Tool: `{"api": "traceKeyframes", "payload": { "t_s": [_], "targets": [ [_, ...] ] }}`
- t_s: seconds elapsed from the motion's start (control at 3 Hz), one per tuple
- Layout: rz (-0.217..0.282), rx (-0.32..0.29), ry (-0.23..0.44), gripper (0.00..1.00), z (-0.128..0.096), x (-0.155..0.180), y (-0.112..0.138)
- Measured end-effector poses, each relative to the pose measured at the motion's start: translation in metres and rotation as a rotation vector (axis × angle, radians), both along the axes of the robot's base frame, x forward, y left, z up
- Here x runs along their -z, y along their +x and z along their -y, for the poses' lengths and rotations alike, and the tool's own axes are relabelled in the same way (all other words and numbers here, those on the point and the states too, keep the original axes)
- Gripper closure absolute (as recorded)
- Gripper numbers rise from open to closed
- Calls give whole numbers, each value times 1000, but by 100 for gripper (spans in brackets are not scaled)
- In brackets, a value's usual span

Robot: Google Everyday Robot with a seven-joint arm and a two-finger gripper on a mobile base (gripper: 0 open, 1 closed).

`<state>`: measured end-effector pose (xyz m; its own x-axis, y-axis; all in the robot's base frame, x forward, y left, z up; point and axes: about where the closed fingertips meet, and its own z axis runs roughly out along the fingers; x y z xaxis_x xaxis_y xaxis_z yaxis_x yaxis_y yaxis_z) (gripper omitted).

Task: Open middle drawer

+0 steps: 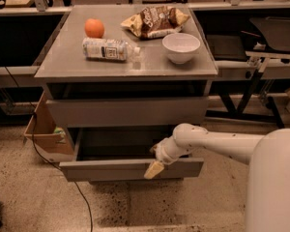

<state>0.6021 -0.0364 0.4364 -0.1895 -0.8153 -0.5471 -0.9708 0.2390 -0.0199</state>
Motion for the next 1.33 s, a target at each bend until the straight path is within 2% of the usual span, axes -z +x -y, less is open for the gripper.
{"api": "traceKeyframes", "payload": {
  "t_s": [0.33, 0.67, 1.0, 1.33],
  "targets": [
    [-81, -71, 37, 0, -16, 2, -42],
    [-112, -95, 66, 0, -20, -5, -62],
    [-89, -74, 63, 17, -9, -23, -62],
    [-52, -47, 54, 40, 4, -44, -51]
  ]
}}
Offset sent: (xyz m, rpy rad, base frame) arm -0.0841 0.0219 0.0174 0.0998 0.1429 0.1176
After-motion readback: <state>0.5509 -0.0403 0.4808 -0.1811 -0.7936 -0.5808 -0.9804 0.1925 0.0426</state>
